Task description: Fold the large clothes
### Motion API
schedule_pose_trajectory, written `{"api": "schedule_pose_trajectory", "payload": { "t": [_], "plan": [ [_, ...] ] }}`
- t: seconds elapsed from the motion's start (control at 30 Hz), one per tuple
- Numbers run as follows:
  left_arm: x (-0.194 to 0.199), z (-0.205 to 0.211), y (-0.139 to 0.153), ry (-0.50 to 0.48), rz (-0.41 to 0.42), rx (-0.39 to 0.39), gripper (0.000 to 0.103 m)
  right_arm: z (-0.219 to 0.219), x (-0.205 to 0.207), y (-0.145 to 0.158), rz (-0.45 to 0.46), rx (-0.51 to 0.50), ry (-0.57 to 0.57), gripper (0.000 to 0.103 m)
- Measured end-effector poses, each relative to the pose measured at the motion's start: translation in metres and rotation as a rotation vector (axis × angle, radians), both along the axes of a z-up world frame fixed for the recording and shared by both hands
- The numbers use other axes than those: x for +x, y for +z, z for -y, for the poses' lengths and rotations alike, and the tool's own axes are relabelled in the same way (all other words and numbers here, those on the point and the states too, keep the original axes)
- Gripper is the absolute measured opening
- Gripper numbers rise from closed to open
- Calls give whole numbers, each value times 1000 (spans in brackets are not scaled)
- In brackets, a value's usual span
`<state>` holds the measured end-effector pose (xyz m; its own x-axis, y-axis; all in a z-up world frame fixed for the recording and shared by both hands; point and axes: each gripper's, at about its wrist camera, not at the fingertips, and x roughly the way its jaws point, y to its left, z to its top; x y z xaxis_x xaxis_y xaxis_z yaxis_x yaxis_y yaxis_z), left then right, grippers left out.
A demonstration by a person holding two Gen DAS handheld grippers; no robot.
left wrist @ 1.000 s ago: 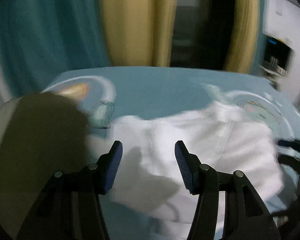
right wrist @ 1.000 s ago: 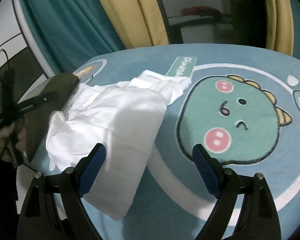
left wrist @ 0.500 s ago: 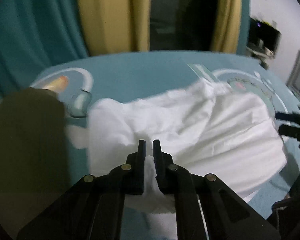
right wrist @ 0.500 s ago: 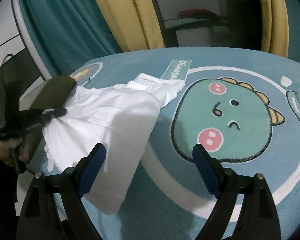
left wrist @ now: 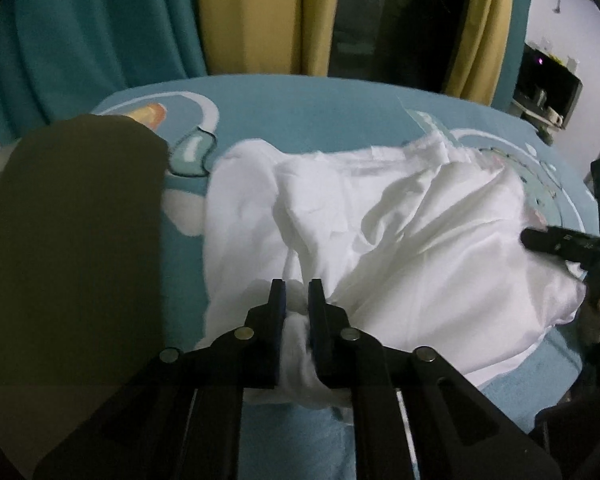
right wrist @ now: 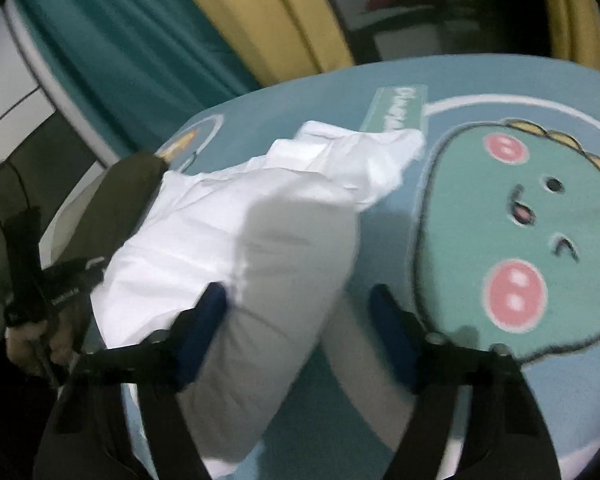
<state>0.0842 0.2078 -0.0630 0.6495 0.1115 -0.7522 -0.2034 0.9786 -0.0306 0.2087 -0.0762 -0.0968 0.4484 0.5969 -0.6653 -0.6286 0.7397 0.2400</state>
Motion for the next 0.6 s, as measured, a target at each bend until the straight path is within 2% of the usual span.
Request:
{"api": "schedule_pose_trajectory", "payload": {
  "t": [0.13, 0.2, 0.3, 0.43, 0.6],
  "plan": [
    [-6, -4, 11, 24, 44, -4, 27, -10, 1, -3, -11, 5, 60, 48],
    [-8, -4, 16, 27, 65, -21, 29, -6, 3, -3, -24, 38, 73, 34],
    [-9, -1, 24, 21, 90, -33, 30, 0, -7, 6, 35, 8, 75, 23],
    [-11, 8, 40, -5, 139, -49, 30, 16, -19, 20, 78, -39, 58, 20],
    [-6, 26, 50, -57, 156, -47, 30, 51, -30, 37, 133, -120, -2, 20]
  ]
}}
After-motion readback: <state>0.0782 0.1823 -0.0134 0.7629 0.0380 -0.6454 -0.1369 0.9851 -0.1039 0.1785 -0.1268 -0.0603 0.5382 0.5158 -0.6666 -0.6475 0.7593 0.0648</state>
